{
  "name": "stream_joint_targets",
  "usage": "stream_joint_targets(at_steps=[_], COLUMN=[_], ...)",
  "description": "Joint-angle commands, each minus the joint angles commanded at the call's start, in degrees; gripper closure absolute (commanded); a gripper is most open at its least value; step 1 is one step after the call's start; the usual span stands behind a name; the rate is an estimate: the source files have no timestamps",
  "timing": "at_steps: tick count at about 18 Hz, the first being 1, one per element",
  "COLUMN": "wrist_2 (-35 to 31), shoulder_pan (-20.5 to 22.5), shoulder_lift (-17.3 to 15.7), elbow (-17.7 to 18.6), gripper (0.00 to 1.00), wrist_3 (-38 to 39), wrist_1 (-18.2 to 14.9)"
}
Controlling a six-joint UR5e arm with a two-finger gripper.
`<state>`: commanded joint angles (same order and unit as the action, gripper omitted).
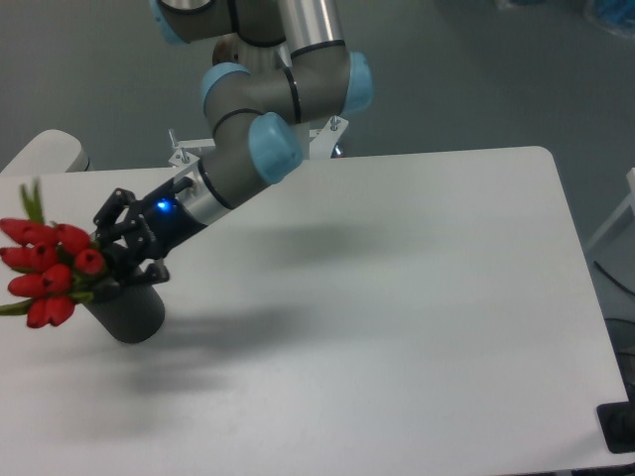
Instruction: Insert the flowers into the vase
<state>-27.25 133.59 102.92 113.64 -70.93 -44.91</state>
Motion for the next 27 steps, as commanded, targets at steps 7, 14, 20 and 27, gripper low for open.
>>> stream_joint_targets(at_steps=[7,14,20,27], wrist_2=[0.1,0.1,-0.3,-14.6], shoulder_pan=[1.9,7.7,11.9,13.5], shoulder_lift=[-0.4,0.3,6.4,12.7], elbow=[0.4,-1.8,-6.7,-17.3], gripper=[0.0,0.0,0.0,0.0], wrist_3=[0.0,0.2,0.0,0.9], wrist_1=[0.1,-0.2,-0.2,-1.1])
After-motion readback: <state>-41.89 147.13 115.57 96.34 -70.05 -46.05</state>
